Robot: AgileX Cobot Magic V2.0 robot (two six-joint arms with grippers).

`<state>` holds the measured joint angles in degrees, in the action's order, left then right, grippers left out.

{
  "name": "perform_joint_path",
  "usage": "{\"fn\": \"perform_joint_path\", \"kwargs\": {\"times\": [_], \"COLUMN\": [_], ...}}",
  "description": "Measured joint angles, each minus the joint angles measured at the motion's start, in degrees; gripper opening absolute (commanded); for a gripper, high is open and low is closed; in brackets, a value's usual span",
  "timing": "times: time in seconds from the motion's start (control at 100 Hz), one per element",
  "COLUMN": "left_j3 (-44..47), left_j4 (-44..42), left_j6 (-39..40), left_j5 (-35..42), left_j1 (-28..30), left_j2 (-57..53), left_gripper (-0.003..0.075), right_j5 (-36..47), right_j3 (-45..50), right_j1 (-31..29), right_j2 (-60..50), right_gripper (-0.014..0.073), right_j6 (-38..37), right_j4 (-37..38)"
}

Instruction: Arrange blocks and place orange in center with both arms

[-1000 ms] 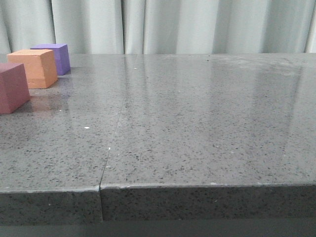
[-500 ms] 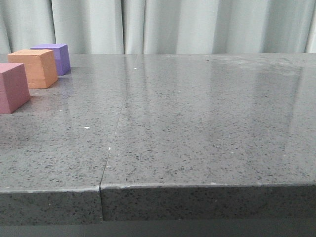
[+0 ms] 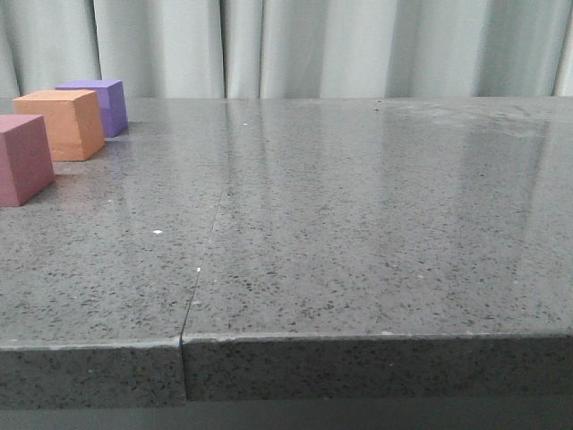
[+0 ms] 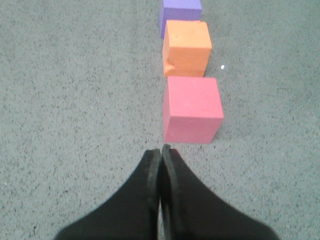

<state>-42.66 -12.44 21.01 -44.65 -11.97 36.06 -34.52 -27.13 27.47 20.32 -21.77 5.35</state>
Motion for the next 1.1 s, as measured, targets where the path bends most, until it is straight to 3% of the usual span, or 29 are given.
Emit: {"fn": "perform_joint_path", "kwargs": {"times": [0.3,0.5,0.69,0.91,1.1], "left_j3": [6.07,11.37,17.44,26.12,33.12], "left_j4": [0.09,-0.02,1.81,10.93,12.44], "left_j6": [1.13,1.17,-4.81,-21.01,-23.38], "left_j5": [-0.02,4.22,13.56,28.93,37.05], "left_j1": [0.0,0.0,2.24,9.54,11.19], "left_j2": [-5.92,-10.04,-14.6,-19.49,-26.04], "left_gripper": [-0.002,-0.002,-0.002,-0.002,-0.002], "right_j5": [0.0,0.0,0.0,0.0,0.0], "right_j3": [0.0,0.0,0.0,0.0,0.0], "right_j1": [0.0,0.0,0.0,0.0,0.0], "right_j2": [0.0,0.0,0.0,0.0,0.0], "right_gripper": [0.0015,0.0015,0.0015,0.0015,0.0015], "right_j6": [0.0,0.0,0.0,0.0,0.0], "right_j4": [0.0,0.0,0.0,0.0,0.0]}}
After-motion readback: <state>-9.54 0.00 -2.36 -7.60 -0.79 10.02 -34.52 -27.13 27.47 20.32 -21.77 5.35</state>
